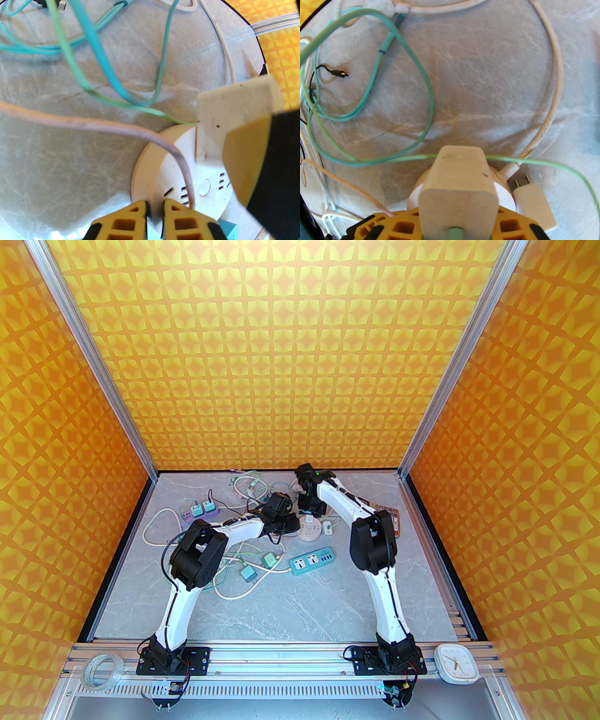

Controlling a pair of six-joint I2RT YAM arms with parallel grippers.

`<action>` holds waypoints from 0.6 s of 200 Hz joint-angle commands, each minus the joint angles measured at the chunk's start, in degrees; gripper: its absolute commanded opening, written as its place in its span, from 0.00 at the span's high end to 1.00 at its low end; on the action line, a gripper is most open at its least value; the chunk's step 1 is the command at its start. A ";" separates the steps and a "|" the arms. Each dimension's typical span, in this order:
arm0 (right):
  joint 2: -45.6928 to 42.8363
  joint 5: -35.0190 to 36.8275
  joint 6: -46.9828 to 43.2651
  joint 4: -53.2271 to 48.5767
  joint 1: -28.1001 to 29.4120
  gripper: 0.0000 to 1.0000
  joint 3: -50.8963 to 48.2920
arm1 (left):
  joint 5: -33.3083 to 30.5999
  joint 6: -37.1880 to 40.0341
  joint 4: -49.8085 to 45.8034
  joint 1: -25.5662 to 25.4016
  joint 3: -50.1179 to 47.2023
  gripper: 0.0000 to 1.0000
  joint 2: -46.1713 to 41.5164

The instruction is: Pull the plug off the socket

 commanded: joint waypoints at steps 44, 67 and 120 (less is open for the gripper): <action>-8.78 -12.40 2.40 12.81 5.29 0.90 -8.13 | 1.18 1.23 -13.00 -4.58 -5.06 0.87 10.56; -13.94 -11.48 4.05 16.90 6.93 0.90 -15.72 | 0.96 1.24 -13.21 -4.58 -4.92 0.88 10.41; -17.30 -10.03 4.69 19.96 10.21 0.89 -20.59 | 0.96 1.35 -13.37 -4.57 -4.81 0.88 10.65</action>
